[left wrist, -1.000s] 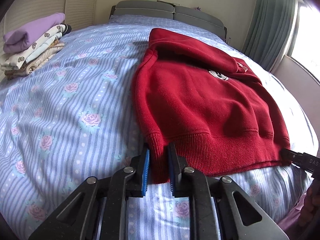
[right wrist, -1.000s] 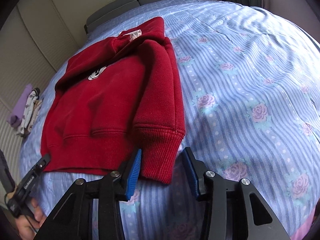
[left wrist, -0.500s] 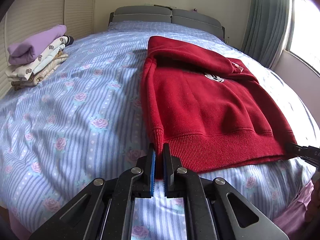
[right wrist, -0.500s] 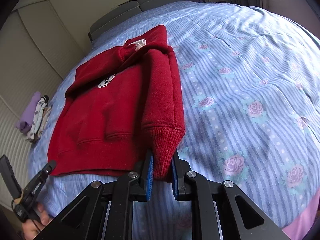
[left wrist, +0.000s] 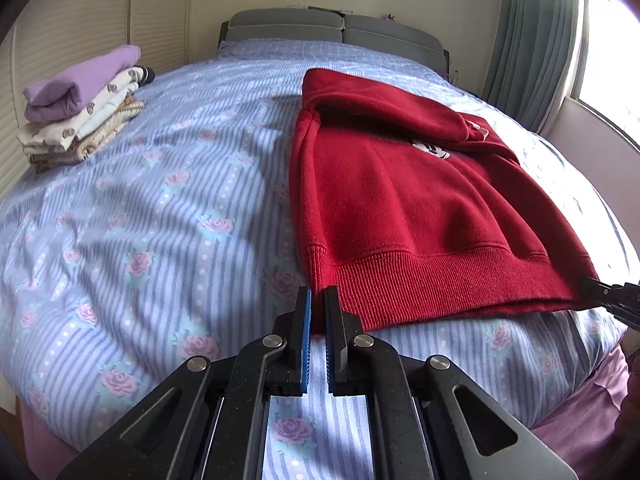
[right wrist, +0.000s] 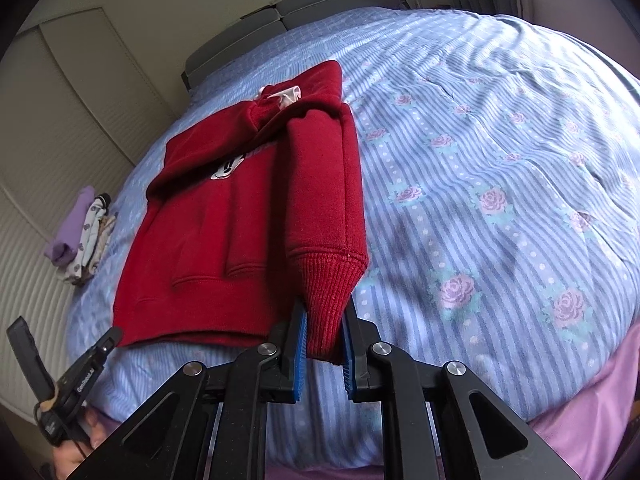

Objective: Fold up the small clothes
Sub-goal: 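Lift the hem with the left gripper and fold it toward the collar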

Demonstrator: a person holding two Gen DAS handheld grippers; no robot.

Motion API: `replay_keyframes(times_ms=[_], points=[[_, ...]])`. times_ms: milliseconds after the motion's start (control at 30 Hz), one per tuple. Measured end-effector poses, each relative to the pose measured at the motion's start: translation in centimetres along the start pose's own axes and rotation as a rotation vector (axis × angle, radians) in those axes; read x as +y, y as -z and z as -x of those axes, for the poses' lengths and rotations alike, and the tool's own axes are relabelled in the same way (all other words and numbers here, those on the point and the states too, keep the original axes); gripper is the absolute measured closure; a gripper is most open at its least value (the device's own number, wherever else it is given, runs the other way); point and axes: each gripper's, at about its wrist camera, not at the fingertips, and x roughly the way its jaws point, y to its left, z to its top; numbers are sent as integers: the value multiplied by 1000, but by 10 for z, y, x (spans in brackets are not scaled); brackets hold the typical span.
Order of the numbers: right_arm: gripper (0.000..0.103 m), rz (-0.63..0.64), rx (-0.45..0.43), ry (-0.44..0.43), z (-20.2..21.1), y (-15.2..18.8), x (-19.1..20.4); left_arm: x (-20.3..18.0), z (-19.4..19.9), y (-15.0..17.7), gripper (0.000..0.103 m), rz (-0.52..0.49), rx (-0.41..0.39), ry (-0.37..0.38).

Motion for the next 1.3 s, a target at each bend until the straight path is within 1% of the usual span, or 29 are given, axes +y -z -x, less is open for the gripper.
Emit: replay_keyframes(times_ms=[100, 167, 200, 233, 267, 333, 400, 500, 533, 567, 600, 633, 700, 733, 767, 800, 833, 1000, 1067, 1200, 1300], points=[[88, 0, 17, 8, -4, 2, -2, 5, -5, 2, 94, 30, 17, 12], [86, 13, 17, 16, -4, 2, 0, 7, -7, 3, 86, 46, 23, 14], [85, 17, 15, 24, -4, 2, 1, 8, -8, 3, 77, 54, 27, 17], [84, 20, 10, 32, -4, 2, 2, 9, -10, 3, 71, 65, 31, 23], [78, 22, 7, 42, -3, 3, 2, 10, -11, 3, 71, 77, 33, 29], [70, 22, -1, 58, -2, 3, 1, 9, -14, 3, 70, 82, 37, 37], [69, 13, 1, 56, -3, 3, -1, 7, -18, 2, 69, 85, 42, 50], [66, -3, 16, 49, -8, 2, -5, 4, -23, 0, 70, 86, 42, 67], [64, -7, 23, 43, -10, 2, -5, 2, -25, -1, 72, 84, 43, 71], [63, -10, 32, 34, -12, 1, -6, 2, -26, -2, 76, 85, 43, 78], [63, -10, 37, 27, -14, 1, -5, 1, -28, -2, 87, 87, 48, 96], [63, -8, 43, 20, -16, 1, -4, 0, -28, -3, 91, 85, 50, 101], [63, -3, 54, 9, -18, 2, -2, -3, -27, -4, 95, 70, 40, 92], [65, 1, 60, 3, -18, 3, -2, -3, -25, -5, 95, 66, 38, 90], [79, 1, 66, -9, -19, 3, -1, -2, -24, -5, 95, 67, 35, 90], [86, -4, 72, -22, -19, 3, -1, -1, -21, -6, 96, 72, 31, 93], [86, -13, 67, -24, -17, 3, -2, 0, -18, -7, 96, 78, 22, 98], [87, -47, 5, -57, 1, 0, -2, 4, -2, -16, 96, 107, -11, 121], [87, -64, -27, -80, 10, -3, 0, 7, 4, -21, 96, 133, -28, 134], [87, -76, -102, -129, 27, -17, 6, 9, 19, -41, 96, 164, -89, 157], [87, -88, -163, -168, 39, -35, 10, 9, 28, -61, 96, 182, -142, 177]])
